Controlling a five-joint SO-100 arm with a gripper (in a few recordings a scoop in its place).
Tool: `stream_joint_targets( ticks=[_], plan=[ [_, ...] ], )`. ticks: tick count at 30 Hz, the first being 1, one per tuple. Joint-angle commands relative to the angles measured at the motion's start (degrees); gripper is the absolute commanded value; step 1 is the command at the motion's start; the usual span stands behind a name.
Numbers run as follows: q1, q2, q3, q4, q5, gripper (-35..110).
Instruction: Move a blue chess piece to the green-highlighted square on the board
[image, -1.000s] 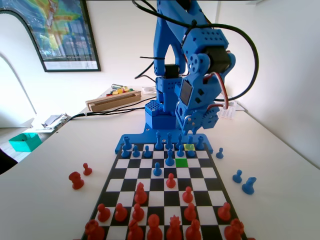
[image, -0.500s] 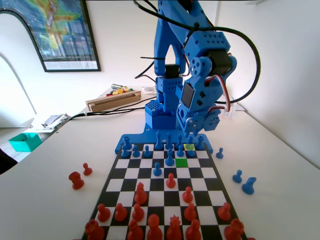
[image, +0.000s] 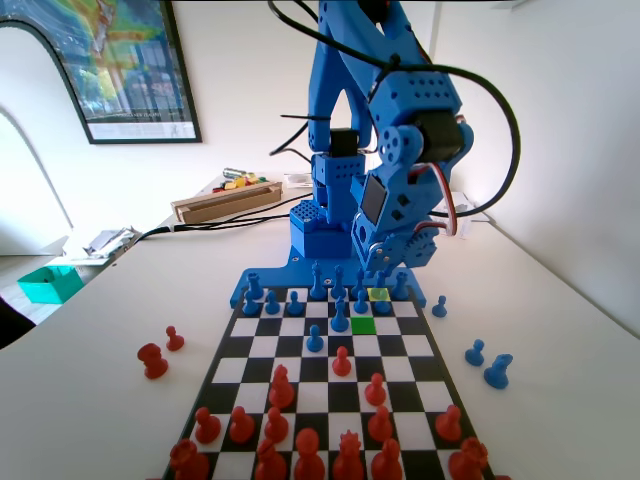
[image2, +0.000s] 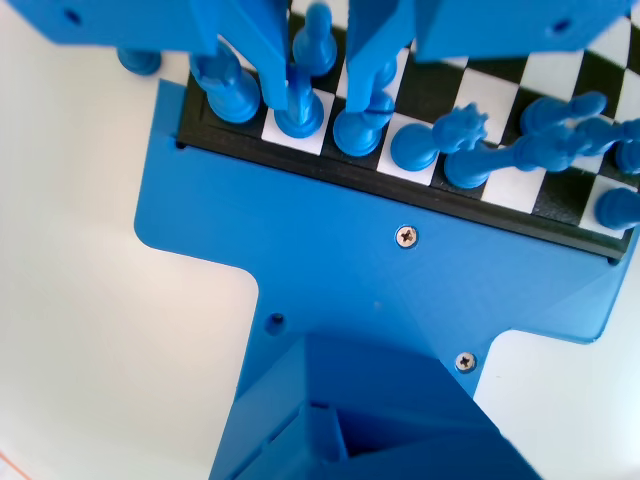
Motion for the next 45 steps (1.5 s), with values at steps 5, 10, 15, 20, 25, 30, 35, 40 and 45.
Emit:
stream_joint_targets(
  ticks=[5,10,15,20,25,30,35,40,45],
  plan=[
    [-0.7,0.9,-2.3,0.1,-0.6,11],
    [-0.8,0.2,-2.4,-0.5,-0.6,11],
    [-1.3,0.1,-1.5,-2.4,0.1,11],
    [-2.6,0.1,-0.4,-3.4,1.1,11],
    [-3.3,0.1,0.9,-4.2,1.5,11],
    [-3.2,0.1,1.8,-4.6,1.2,11],
    [-2.7,0.1,2.7,-4.8,0.8,11],
    [-2.5,0.2,3.2,-5.1,0.4,10],
    [-2.5,0.2,3.0,-5.2,0.5,10]
  ],
)
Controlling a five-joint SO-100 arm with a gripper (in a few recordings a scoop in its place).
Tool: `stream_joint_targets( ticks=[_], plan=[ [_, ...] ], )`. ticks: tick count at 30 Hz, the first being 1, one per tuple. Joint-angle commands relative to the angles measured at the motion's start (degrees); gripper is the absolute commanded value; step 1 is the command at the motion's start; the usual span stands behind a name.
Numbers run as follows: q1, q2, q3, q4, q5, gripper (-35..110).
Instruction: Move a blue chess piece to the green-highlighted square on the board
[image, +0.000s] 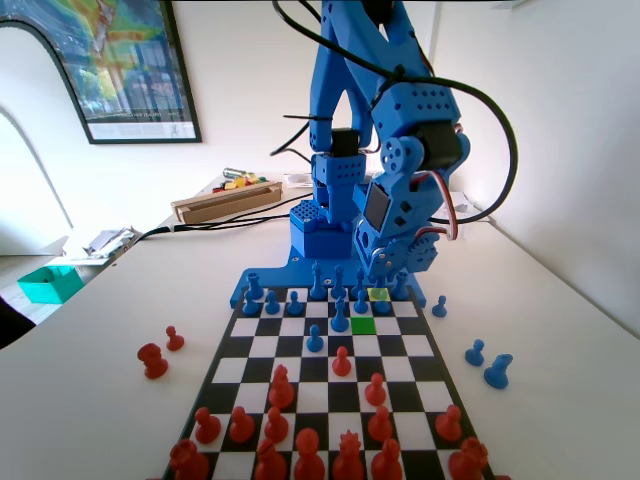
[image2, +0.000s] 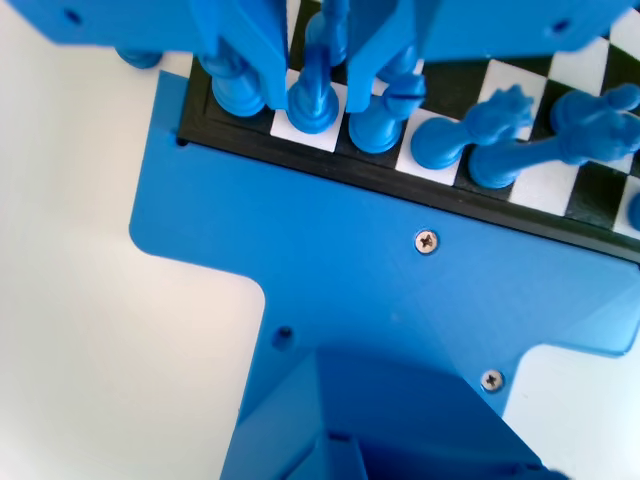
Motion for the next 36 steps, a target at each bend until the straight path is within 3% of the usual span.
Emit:
stream_joint_targets(
  ticks=[1,25,36],
  plan=[
    [-0.5,1.2,0.1,0.7,-1.1,10],
    [-1.2,1.2,1.2,0.6,-3.4,1],
    [-0.6,3.6,-1.4,6.5,-5.1,1]
  ],
)
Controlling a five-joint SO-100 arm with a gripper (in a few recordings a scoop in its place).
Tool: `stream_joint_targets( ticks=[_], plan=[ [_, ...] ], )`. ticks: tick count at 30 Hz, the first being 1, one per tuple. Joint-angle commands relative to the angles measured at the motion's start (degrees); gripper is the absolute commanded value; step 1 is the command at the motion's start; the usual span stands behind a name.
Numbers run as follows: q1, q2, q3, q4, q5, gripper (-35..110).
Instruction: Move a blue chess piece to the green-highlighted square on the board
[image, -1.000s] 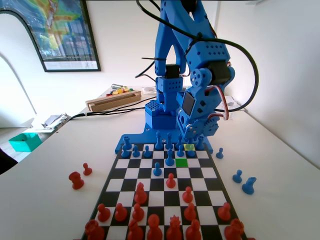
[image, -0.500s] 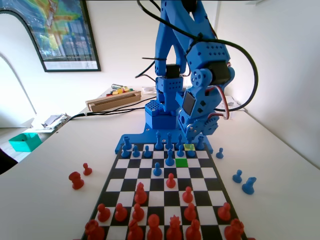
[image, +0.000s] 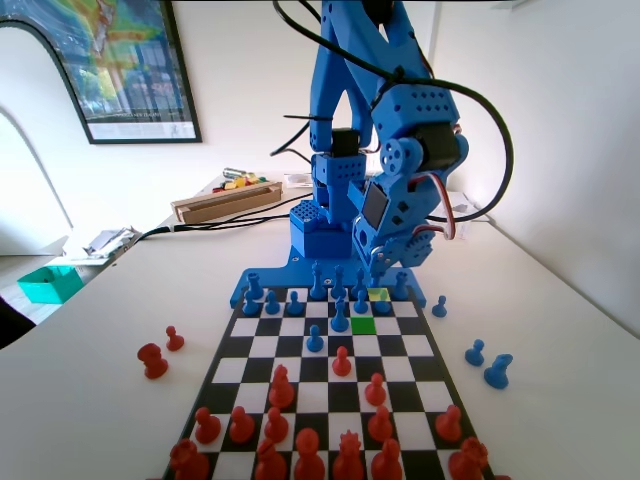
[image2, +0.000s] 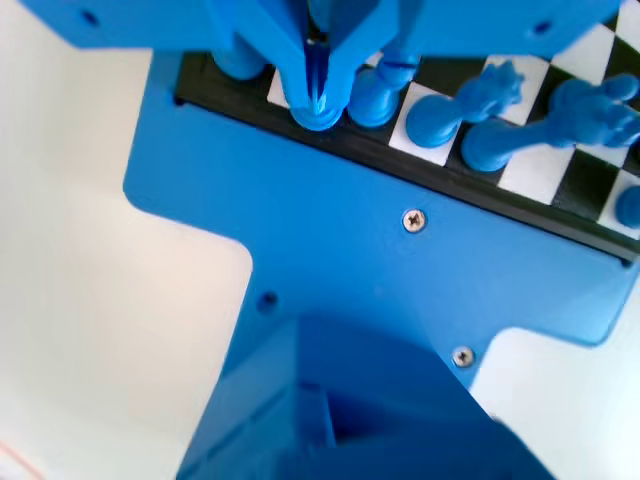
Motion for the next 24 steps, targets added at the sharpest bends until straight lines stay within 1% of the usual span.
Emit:
stream_joint_targets(
  ticks=[1,14,20,24],
  plan=[
    [-0.4,4.0,-2.7,4.3,-1.0,1],
    [0.6,11.0,-12.4,17.8,-0.1,1],
    [5.0,12.7,-17.2,21.2,0.1,1],
    [9.8,12.5,-20.2,21.1,0.7,1]
  ],
)
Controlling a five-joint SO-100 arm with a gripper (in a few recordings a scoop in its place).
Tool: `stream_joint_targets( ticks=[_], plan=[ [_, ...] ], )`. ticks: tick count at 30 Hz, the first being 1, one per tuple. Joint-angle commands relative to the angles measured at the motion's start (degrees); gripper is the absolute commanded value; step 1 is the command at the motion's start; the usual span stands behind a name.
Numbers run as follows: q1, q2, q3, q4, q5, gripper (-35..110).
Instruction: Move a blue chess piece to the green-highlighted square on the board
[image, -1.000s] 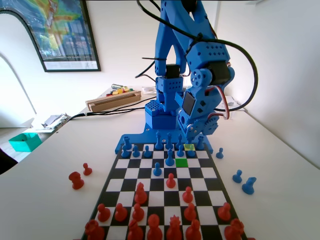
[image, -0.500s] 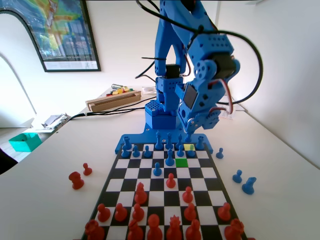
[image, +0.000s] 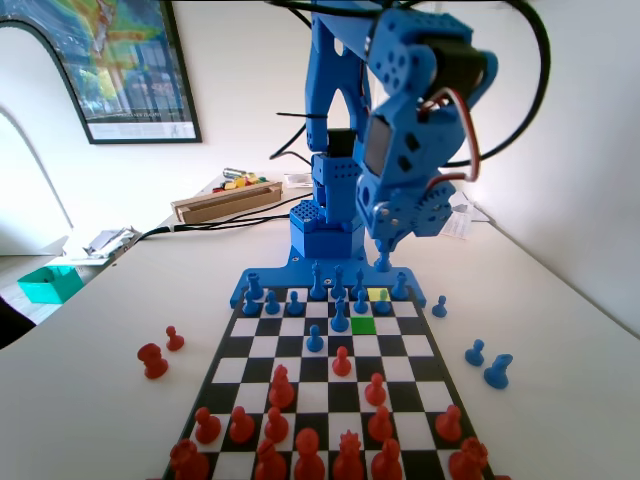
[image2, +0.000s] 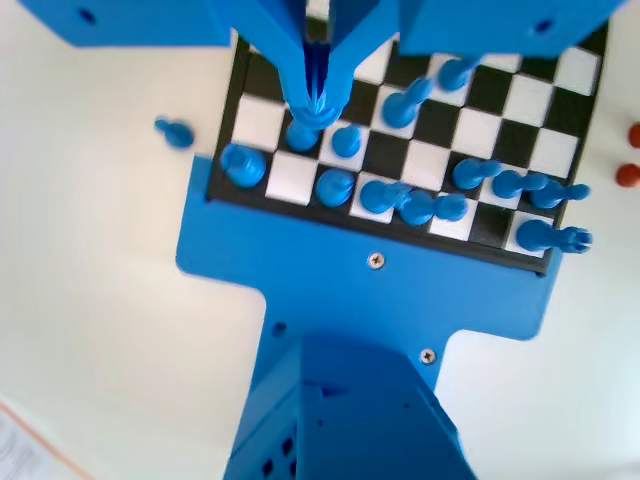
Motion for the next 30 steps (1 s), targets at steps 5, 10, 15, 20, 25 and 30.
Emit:
stream_joint_targets(
  ticks=[5,10,15,20,25,30],
  plan=[
    [8.1,0.4,-6.3,-2.3,1.0,1],
    [10.9,-5.7,-7.5,-6.9,1.5,1],
    [11.3,-11.7,-8.5,-9.5,1.8,1],
    [10.5,-15.6,-10.4,-10.4,3.1,1],
    [9.0,-17.2,-9.9,-11.3,3.6,1],
    [7.9,-18.6,-7.1,-14.2,3.7,1]
  ],
)
